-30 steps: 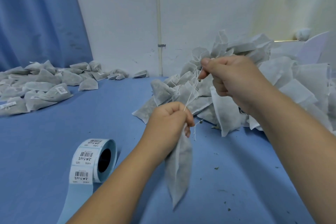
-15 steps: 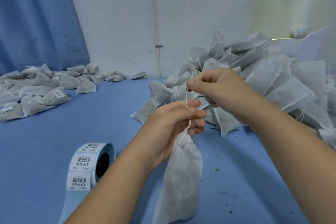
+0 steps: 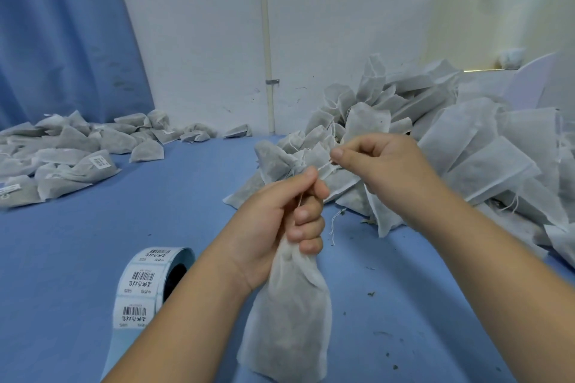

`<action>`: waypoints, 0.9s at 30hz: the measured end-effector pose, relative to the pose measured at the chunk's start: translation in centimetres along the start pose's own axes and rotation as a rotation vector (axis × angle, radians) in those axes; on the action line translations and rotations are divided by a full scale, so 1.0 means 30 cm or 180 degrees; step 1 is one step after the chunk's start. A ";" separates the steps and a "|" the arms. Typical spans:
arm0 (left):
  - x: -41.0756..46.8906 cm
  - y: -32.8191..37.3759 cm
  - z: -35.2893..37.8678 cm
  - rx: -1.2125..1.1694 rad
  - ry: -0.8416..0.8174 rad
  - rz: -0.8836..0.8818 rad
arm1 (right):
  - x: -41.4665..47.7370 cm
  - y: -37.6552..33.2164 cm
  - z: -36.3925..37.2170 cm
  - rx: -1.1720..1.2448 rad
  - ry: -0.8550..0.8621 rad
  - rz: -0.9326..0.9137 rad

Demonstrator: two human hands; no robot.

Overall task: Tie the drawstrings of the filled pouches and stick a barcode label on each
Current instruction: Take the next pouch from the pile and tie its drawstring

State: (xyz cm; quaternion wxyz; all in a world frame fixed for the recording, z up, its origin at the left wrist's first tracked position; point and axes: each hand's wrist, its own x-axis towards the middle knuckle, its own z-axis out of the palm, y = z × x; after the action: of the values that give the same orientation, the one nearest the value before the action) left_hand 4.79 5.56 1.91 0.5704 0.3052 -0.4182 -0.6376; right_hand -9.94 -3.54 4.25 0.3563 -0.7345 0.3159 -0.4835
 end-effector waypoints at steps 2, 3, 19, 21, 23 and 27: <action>-0.001 -0.006 0.002 0.0000 0.0076 0.0176 | -0.020 0.031 0.007 -0.0031 0.0134 0.0128; 0.000 -0.010 0.002 0.0051 0.0137 0.0285 | -0.033 0.044 0.011 -0.0014 0.0183 0.0180; 0.013 -0.115 -0.036 0.3831 0.0977 0.1113 | -0.177 0.026 0.000 -0.1934 -0.0360 -0.1386; 0.013 -0.121 -0.032 0.4120 0.0930 0.1190 | -0.182 0.015 -0.005 -0.1761 -0.0353 -0.1419; 0.009 -0.121 -0.027 0.4159 0.0822 0.1331 | -0.183 0.011 -0.007 -0.1398 -0.0240 -0.1376; -0.004 -0.114 -0.013 0.3587 0.0711 0.1265 | -0.169 0.022 -0.021 -0.0280 -0.0033 -0.0557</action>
State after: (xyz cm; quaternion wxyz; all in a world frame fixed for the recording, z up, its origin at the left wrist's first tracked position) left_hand 3.54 5.60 -1.31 0.4696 0.5413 -0.6780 -0.1636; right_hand -12.29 0.04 1.42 0.2818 -0.7767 0.2696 -0.4946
